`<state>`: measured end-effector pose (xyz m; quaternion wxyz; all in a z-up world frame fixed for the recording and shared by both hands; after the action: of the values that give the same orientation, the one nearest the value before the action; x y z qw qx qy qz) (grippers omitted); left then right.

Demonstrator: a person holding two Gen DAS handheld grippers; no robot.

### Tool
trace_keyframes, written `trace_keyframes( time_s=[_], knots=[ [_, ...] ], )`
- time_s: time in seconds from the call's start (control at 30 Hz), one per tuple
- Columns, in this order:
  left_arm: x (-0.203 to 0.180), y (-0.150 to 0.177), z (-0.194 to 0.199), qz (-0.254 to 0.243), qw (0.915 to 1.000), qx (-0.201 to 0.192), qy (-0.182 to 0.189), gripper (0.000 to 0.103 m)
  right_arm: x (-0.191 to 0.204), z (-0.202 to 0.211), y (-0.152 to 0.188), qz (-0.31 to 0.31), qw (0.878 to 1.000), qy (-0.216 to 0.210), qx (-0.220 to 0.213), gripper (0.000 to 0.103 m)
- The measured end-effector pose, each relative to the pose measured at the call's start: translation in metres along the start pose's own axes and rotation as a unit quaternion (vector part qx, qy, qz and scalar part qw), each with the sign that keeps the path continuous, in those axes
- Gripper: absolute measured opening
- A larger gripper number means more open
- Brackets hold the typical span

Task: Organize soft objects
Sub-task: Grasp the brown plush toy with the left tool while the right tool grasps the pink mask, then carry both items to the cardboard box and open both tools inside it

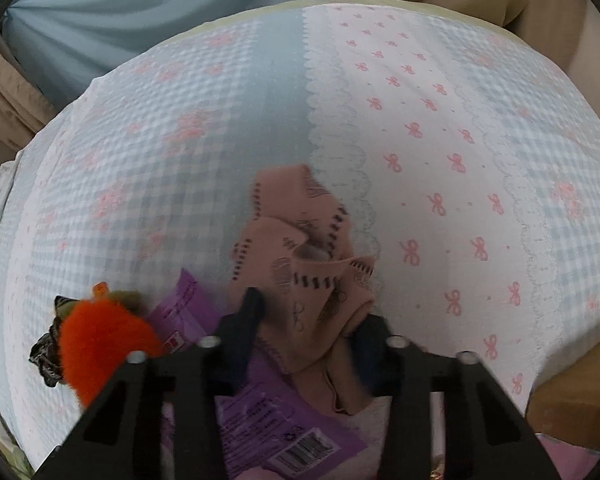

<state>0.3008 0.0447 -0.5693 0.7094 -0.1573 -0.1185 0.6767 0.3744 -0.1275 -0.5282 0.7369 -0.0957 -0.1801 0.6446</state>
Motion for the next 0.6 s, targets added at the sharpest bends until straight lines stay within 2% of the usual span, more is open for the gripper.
trace_keyframes(
  time_s=[0.17, 0.23, 0.37, 0.6],
  knots=[
    [0.005, -0.006, 0.004, 0.002, 1.0000, -0.006, 0.000, 0.034, 0.003, 0.004, 0.000, 0.002, 1.000, -0.003, -0.008, 0.022],
    [0.007, 0.003, 0.013, 0.003, 0.9999, -0.010, 0.001, 0.034, 0.005, 0.009, -0.002, 0.003, 1.000, -0.004, -0.016, 0.018],
    [0.012, -0.004, 0.026, 0.006, 0.9997, -0.022, -0.001, 0.034, 0.008, 0.027, -0.007, 0.006, 0.999, -0.003, -0.037, 0.015],
    [0.028, -0.023, 0.081, 0.022, 0.9985, -0.050, -0.006, 0.034, 0.011, 0.085, -0.016, 0.008, 0.998, -0.005, -0.070, 0.014]
  ],
)
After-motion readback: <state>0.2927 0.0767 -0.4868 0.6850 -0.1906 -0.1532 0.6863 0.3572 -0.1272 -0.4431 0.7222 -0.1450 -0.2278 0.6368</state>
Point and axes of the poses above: each gripper's, at about its wrist camera, not at the fingertips, and z roughly against the way its jaws point, x to its left, y to its underside, the point moved 8 cm from there along -z, roughly the way its jaws point, and after that the axes turned 2 degrees about -z, right-handed, at the moved point
